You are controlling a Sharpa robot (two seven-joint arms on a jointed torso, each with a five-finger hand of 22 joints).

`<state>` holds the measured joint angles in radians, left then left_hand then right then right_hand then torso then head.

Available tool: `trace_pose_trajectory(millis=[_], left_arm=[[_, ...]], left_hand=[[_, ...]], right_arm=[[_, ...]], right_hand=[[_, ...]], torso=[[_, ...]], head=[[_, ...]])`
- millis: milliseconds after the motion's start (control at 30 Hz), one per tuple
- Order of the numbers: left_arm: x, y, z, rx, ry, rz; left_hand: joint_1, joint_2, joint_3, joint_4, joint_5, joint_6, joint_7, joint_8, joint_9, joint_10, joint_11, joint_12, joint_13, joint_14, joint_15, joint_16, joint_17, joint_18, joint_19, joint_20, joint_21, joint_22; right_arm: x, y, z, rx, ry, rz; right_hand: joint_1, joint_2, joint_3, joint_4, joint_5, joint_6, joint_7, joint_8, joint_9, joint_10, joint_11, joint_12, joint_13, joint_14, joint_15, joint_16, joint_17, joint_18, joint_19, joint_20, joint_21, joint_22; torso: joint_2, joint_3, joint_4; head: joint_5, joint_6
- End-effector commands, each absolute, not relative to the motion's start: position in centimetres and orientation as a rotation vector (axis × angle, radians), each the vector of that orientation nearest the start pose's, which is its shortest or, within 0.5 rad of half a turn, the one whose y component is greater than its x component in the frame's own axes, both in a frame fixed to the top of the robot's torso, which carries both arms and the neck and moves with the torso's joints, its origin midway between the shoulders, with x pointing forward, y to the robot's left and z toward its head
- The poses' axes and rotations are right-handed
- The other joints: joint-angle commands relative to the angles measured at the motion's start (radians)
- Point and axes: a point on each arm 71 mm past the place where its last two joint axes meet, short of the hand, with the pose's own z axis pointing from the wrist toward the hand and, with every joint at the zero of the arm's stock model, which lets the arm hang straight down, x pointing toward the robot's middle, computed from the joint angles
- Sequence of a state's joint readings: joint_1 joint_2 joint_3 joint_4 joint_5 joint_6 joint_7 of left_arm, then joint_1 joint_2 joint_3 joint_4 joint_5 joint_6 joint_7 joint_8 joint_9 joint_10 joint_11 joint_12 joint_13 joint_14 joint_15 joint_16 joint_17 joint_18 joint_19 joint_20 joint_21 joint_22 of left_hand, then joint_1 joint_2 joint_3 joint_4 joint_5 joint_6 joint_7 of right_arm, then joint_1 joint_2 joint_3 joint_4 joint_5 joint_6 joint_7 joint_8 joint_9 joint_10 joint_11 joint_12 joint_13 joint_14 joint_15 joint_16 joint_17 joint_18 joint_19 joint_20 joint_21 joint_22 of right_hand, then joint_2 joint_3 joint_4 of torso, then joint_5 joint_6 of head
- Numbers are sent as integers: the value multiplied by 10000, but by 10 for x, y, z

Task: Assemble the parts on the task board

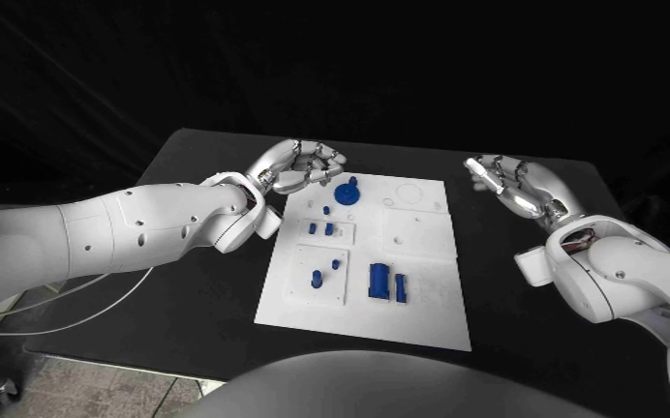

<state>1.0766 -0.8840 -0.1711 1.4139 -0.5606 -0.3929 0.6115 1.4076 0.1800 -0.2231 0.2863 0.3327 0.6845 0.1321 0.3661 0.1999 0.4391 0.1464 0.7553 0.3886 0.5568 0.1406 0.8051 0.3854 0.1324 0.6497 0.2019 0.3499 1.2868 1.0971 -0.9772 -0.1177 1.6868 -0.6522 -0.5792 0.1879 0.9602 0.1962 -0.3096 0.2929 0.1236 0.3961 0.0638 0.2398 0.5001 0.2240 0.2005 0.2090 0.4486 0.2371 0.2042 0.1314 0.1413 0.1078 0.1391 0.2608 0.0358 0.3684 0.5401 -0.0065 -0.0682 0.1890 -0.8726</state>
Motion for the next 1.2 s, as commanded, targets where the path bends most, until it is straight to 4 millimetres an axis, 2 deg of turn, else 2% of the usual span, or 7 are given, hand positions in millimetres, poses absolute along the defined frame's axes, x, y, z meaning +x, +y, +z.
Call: trace_pose_trajectory(millis=[33,467,500,567,600,700,1200], left_arm=[[450,249,-259,-5037,14465,-13896],[451,248,-259,-5281,14467,-14437],[452,252,-262,-5331,14769,-13658],[453,251,-262,-5416,14717,-13647],[453,250,-261,-5497,14668,-13637],[455,246,-258,-5899,14432,-13584],[463,201,-229,-11041,12395,-12575]], left_hand=[[-504,-30,-422,-7,-408,-202,-55,-74,-138,-721,-29,-515,-497,-1472,-42,-1347,-802,-96,-1643,-66,-1354,-655],[-1313,-332,-771,57,-1171,-763,-714,-2306,-806,-3239,-1125,-4322,-3472,-5145,-575,-7497,-3712,186,-5758,629,-3067,-6890],[-5112,-737,86,-826,-1798,-2434,-1321,-2575,-1110,-3501,-1464,-5151,-3886,-5568,-1406,-8051,-3854,-397,-6497,-203,-3499,-8451],[-5568,-821,222,-928,-1880,-2805,-1321,-2773,-1209,-3609,-1464,-5410,-3886,-5568,-1406,-8051,-3854,-344,-6497,-251,-3499,-8888],[-5925,-863,303,-1010,-1940,-2979,-1321,-2817,-1247,-3641,-1464,-5505,-3886,-5568,-1406,-8051,-3854,-344,-6497,-322,-3499,-9063],[-6793,-962,506,-1212,-2091,-3395,-1321,-2910,-1999,-4391,-1464,-5729,-3886,-5568,-1406,-8051,-3854,-347,-6497,-475,-3499,-9475],[-10189,-1800,1294,-2001,-3327,-5004,-1321,-3661,-1999,-4391,-1464,-6580,-3886,-5568,-1406,-8051,-3854,-1324,-6497,-1171,-3499,-11061]], right_arm=[[427,-227,-228,6549,15143,12777],[429,-233,-236,6353,15195,13249],[430,-235,-237,6504,15273,12535],[431,-235,-236,6575,15227,12543],[431,-234,-236,6641,15184,12551],[434,-232,-235,6969,14971,12587],[458,-200,-225,11105,12629,12466]], right_hand=[[175,48,-191,-17,-73,-893,-570,-682,-1306,-1074,-600,-672,-1381,-1456,-286,-775,-755,56,-1293,49,-282,-2826],[588,240,-674,-30,13,-1297,-1106,-1192,-3401,-1810,-1230,-661,-3192,-2292,-821,-1254,-1369,714,-1391,-183,-358,-3684],[-2541,-436,500,-901,-398,-2105,-638,-1535,-3839,-2240,-2005,-1125,-3551,-2371,-1182,-1314,-1413,61,-1391,-857,-358,-3684],[-4623,-799,1304,-1541,-1236,-2705,-638,-2398,-4226,-2240,-2005,-2090,-4486,-2371,-2042,-1314,-1413,-251,-1391,-1408,-358,-3684],[-5536,-1019,1628,-1796,-1236,-2935,-638,-2398,-5001,-2240,-2005,-2090,-4486,-2371,-2042,-1314,-1413,-1078,-1391,-1627,-358,-3684],[-7146,-1962,2205,-2929,-1236,-3961,-638,-2398,-5001,-2240,-2005,-2090,-4486,-2371,-2042,-1314,-1413,-1078,-1391,-2608,-358,-3684],[-9602,-1962,3096,-2929,-1236,-3961,-638,-2398,-5001,-2240,-2005,-2090,-4486,-2371,-2042,-1314,-1413,-1078,-1391,-2608,-358,-3684]], torso=[[12,33,41],[-12,23,32],[-2,23,34],[-1,24,41],[-1,24,49],[2,26,85],[33,57,552]], head=[[45,0],[-33,0],[-9,0],[-32,33],[-53,64],[-159,217],[-1513,2180]])
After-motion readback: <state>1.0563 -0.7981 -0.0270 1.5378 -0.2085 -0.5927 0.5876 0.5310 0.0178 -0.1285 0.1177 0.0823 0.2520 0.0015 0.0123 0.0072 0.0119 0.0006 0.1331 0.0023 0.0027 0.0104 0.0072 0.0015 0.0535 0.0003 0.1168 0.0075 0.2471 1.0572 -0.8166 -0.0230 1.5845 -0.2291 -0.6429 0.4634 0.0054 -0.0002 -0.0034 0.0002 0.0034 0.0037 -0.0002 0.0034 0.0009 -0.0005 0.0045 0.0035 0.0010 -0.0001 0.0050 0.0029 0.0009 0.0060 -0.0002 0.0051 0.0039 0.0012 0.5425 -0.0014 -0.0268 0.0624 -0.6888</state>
